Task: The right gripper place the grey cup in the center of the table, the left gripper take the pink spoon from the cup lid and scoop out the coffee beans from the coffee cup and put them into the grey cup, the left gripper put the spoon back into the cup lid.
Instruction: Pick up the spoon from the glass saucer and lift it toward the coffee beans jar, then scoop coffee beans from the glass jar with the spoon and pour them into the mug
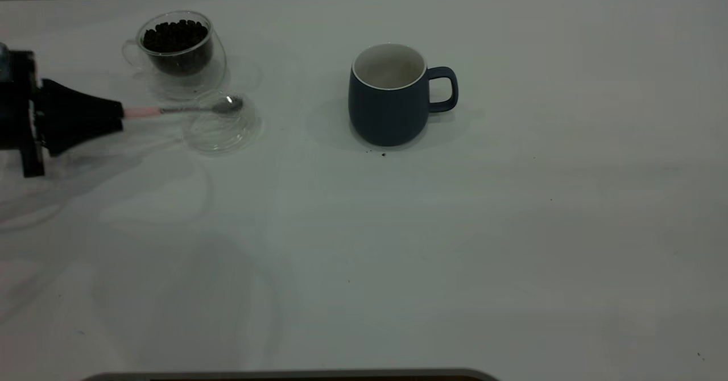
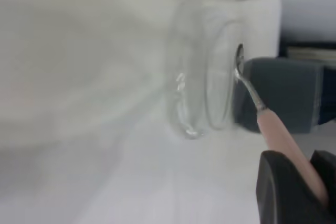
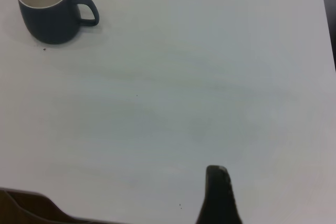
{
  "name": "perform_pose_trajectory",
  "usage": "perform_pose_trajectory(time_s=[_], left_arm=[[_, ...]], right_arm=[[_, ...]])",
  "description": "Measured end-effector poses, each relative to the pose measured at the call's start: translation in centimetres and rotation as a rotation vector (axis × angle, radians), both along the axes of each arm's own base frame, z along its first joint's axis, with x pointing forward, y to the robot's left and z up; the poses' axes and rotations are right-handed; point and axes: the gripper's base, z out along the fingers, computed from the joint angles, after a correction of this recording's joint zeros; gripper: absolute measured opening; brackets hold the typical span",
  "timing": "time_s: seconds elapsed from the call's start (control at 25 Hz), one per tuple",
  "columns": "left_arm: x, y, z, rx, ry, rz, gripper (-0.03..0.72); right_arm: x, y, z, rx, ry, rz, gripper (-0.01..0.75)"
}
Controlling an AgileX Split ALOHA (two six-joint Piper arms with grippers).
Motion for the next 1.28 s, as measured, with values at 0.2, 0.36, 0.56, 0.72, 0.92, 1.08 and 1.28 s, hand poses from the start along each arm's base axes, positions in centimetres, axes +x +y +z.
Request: perform_pose_trajectory(time_s=[0.2,0.36,0.56,0.72,0.92,1.08,1.28], left_arm=[[-0.5,0.4,1.0,-0.002,0.012,-0.058,0.125],[-0.5,0.6,1.3,-0.007,0.002,-0.103,0.125],[2.1,2.4,4.2,0.059,-0.039,-0.121,0.125],[5.0,4.1,8.9,0.147,-0.111,-0.148,0.125],[7.4,5.7,12.8,0.261,-0.144,-0.183,0.125],[7.8,6.0,13.3,0.297,-0.178,-0.204,0.125],[7.8,5.8,13.3,0.339,-0.246,-0.264,0.125]], right_arm=[[0.0,0.0,0.0,0.000,0.000,0.000,0.591],[0.0,0.0,0.0,0.000,0.000,0.000,0.591],[0.0,0.0,0.0,0.000,0.000,0.000,0.591],[0.0,0.0,0.0,0.000,0.000,0.000,0.591],[0.0,0.0,0.0,0.000,0.000,0.000,0.591],[0.0,0.0,0.0,0.000,0.000,0.000,0.591],[0.0,0.0,0.0,0.000,0.000,0.000,0.591]])
